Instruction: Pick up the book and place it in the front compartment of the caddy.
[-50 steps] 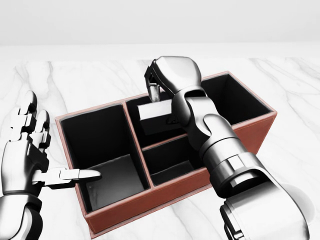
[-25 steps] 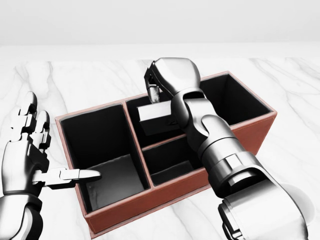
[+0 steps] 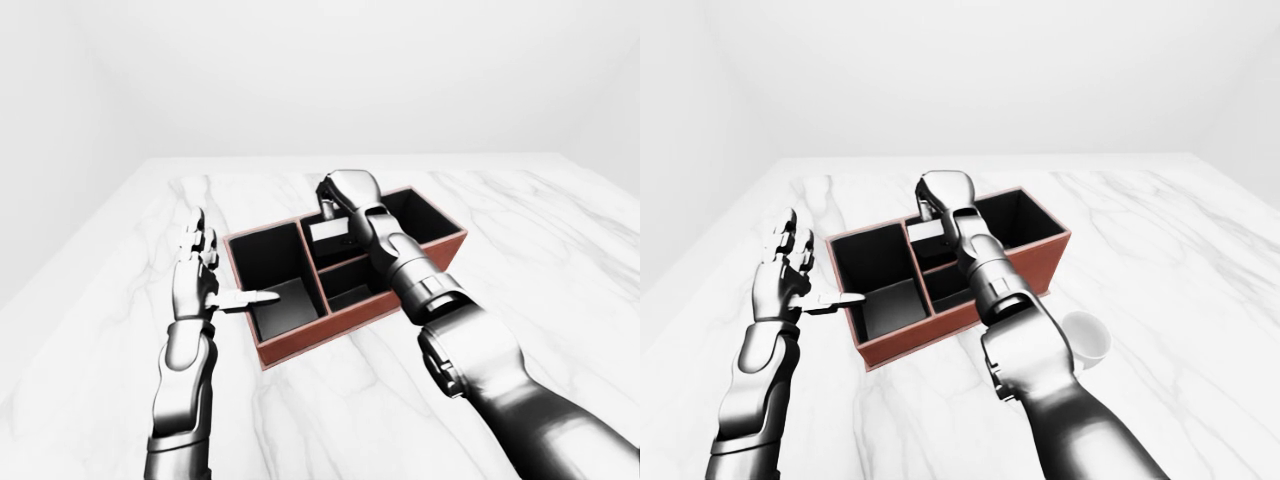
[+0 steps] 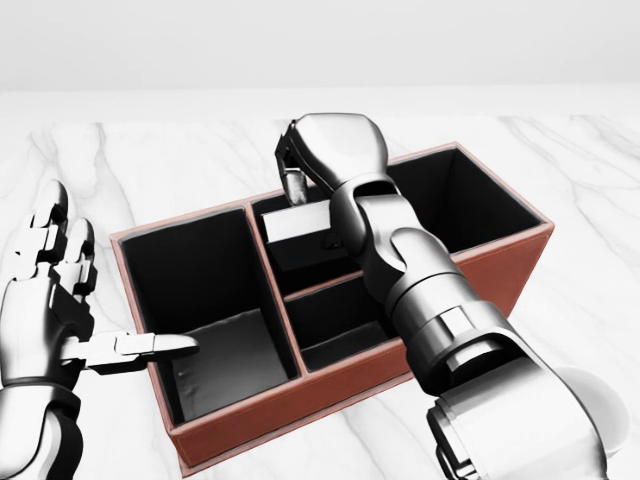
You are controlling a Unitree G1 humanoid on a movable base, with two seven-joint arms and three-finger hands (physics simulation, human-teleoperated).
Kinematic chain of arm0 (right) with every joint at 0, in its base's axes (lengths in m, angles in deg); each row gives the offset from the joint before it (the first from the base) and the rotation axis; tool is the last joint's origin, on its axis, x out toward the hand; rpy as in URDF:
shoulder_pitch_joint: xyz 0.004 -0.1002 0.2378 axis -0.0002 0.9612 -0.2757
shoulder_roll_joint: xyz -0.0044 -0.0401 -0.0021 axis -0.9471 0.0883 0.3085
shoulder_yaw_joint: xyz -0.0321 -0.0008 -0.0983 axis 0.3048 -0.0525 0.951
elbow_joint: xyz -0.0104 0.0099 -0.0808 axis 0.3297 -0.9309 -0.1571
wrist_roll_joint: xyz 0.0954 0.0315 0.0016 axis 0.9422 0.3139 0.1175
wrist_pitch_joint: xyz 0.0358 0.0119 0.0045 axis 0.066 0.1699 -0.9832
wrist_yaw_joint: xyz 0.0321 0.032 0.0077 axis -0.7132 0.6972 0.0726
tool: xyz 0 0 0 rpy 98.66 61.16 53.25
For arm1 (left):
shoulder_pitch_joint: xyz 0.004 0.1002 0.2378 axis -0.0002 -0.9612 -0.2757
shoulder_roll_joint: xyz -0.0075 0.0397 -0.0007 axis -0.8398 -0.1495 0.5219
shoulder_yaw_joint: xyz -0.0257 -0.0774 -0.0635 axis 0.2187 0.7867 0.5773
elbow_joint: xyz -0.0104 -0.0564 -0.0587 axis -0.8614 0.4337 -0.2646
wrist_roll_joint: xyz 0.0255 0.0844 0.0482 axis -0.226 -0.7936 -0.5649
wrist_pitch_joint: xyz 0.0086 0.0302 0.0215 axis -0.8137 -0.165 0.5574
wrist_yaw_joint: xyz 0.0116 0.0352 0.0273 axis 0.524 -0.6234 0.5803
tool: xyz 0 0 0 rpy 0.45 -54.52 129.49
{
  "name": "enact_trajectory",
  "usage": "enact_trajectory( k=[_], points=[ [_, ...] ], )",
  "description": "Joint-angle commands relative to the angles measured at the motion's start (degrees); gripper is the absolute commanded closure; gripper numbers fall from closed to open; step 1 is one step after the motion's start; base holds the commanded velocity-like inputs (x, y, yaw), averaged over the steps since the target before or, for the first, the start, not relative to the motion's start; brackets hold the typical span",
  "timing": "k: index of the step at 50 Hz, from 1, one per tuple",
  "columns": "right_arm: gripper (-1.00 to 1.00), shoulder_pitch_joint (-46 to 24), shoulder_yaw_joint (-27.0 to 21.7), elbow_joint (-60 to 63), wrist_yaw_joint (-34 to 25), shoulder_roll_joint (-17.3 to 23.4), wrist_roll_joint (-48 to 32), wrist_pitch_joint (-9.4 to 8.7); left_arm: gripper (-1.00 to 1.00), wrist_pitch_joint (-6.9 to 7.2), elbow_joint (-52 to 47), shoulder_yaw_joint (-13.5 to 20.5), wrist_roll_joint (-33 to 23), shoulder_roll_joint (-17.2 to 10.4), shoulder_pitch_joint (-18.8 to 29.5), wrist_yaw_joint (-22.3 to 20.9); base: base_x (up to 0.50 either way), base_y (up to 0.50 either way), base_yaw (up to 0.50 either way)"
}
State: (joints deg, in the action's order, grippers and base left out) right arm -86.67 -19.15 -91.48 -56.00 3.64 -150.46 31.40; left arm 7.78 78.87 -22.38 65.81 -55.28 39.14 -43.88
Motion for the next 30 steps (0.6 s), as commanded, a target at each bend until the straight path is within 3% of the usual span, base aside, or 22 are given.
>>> enact_trajectory(
  k=[1, 30],
  points=[
    [1.0, -1.2, -1.2, 0.6, 1.2, -0.3, -0.2, 0.0, -1.0, 0.0, 0.1, 0.1, 0.2, -0.1, 0.1, 0.1, 0.0, 0.0, 0.0],
    [1.0, -1.1, -0.9, -2.8, 6.1, 0.0, -2.0, 0.0, -1.0, 0.0, 0.5, -0.3, -0.2, 0.1, -0.3, 0.3, 0.0, 0.0, 0.0]
  ],
)
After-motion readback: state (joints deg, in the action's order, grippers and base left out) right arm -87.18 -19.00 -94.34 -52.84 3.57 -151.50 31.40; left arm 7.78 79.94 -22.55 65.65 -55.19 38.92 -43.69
